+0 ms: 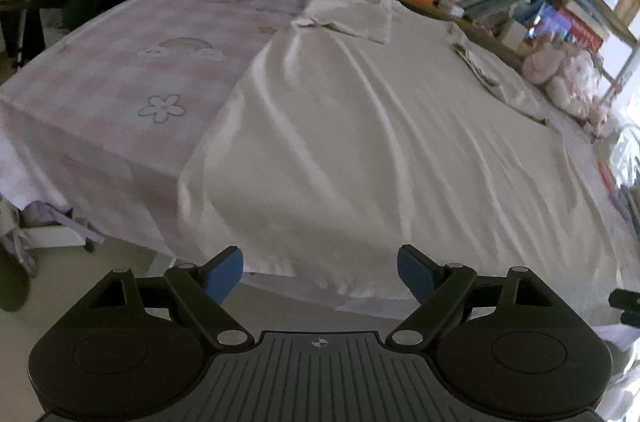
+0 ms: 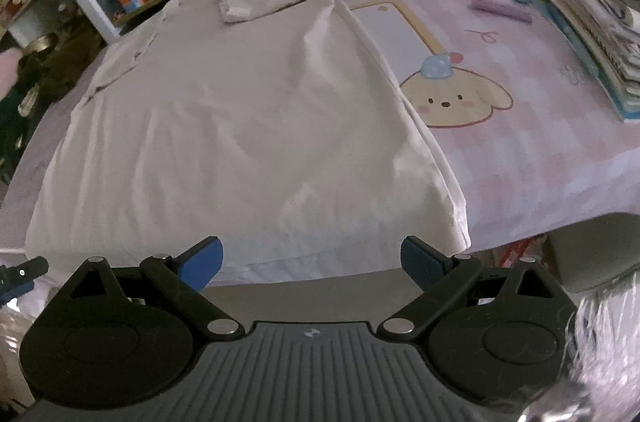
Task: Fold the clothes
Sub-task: 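Move both grippers to the shirt hem at the bed edge, then grasp the hem with the left gripper while the right gripper grasps beside it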
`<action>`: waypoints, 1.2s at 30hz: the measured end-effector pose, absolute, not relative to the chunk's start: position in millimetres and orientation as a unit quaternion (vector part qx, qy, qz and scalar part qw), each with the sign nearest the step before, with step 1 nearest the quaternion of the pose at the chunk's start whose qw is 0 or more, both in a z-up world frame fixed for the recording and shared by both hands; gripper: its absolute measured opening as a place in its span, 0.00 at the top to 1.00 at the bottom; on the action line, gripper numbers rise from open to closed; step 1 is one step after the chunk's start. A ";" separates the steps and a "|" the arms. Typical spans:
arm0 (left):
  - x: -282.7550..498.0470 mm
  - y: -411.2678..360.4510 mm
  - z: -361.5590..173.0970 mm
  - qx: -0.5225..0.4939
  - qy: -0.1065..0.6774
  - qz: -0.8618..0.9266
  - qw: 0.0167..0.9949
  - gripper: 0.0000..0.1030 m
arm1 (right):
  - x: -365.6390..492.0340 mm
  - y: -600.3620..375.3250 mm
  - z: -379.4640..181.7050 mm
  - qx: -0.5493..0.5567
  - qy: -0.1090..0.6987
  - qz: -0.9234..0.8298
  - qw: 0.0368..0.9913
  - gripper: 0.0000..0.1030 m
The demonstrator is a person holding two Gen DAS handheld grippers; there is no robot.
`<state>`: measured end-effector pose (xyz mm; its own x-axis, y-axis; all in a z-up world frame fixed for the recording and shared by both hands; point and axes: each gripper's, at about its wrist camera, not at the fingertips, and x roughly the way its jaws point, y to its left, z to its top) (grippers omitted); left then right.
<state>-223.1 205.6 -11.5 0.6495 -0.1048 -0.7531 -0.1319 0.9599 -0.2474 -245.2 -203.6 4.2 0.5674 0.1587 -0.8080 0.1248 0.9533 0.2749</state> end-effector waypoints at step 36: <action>-180.3 293.0 -63.9 -0.118 0.467 -0.067 0.874 0.39 | -194.0 -305.9 -21.2 0.305 0.556 -0.012 0.773 0.44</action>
